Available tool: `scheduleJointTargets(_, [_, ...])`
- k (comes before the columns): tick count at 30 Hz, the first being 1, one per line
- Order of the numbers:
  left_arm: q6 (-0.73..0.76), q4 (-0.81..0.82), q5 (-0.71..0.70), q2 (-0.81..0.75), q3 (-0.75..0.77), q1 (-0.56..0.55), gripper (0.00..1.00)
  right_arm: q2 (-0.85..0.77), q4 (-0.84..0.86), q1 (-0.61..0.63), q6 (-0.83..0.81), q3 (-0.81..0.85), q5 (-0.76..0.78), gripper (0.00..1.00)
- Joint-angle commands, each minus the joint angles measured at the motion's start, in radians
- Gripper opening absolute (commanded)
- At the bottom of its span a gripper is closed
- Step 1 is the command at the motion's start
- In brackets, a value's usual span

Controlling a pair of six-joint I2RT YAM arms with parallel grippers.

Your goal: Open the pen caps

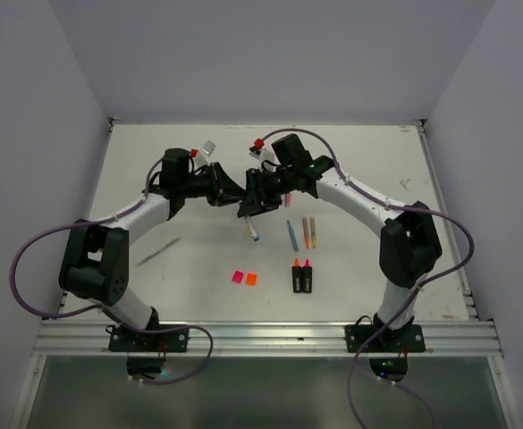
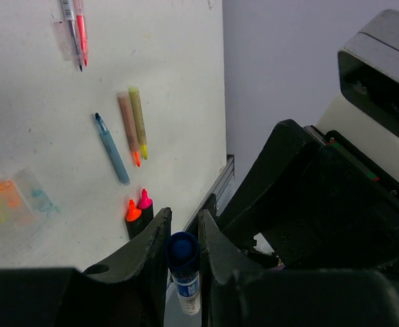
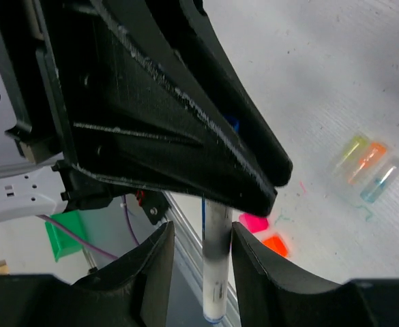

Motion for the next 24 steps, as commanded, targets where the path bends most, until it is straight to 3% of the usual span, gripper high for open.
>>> scheduleJointTargets(1, [-0.057,0.072,0.035,-0.032,-0.013,-0.002,0.00,0.045,0.027,0.019,-0.006,0.067,-0.020,0.42])
scheduleJointTargets(3, [-0.083,0.093,0.035,-0.032,-0.016,-0.003,0.00,0.049,0.027,0.028,-0.009,0.059,-0.013,0.40])
scheduleJointTargets(5, [-0.122,0.122,0.034,-0.030,-0.016,-0.003,0.00,0.045,0.024,0.042,-0.009,0.036,0.003,0.28])
scheduleJointTargets(7, [-0.147,0.125,0.023,-0.019,-0.007,-0.003,0.00,0.041,-0.019,0.059,-0.020,0.025,0.099,0.00])
scheduleJointTargets(8, [-0.153,0.090,0.011,-0.013,0.006,-0.002,0.00,0.038,-0.059,0.071,-0.032,0.039,0.203,0.00])
scheduleJointTargets(9, [-0.137,0.035,-0.036,-0.009,0.024,0.000,0.00,0.035,-0.167,0.091,-0.050,0.057,0.457,0.00])
scheduleJointTargets(11, [-0.048,-0.195,-0.122,0.013,0.119,0.007,0.00,0.047,-0.269,0.162,-0.104,0.122,0.700,0.00])
scheduleJointTargets(13, [-0.006,-0.255,-0.257,0.030,0.171,0.009,0.00,0.052,-0.318,0.195,-0.156,0.124,0.923,0.00])
scheduleJointTargets(17, [0.038,-0.356,-0.328,0.086,0.269,0.018,0.00,0.053,-0.374,0.211,-0.231,0.131,1.093,0.00])
scheduleJointTargets(19, [0.012,-0.294,-0.311,0.088,0.240,0.023,0.00,0.047,-0.362,0.208,-0.260,0.127,1.084,0.00])
scheduleJointTargets(21, [-0.020,-0.194,-0.258,0.093,0.208,0.026,0.00,0.027,-0.301,0.196,-0.278,0.102,0.930,0.00])
scheduleJointTargets(24, [-0.054,-0.016,-0.174,0.093,0.152,0.030,0.00,-0.016,-0.155,0.110,-0.239,0.021,0.504,0.00])
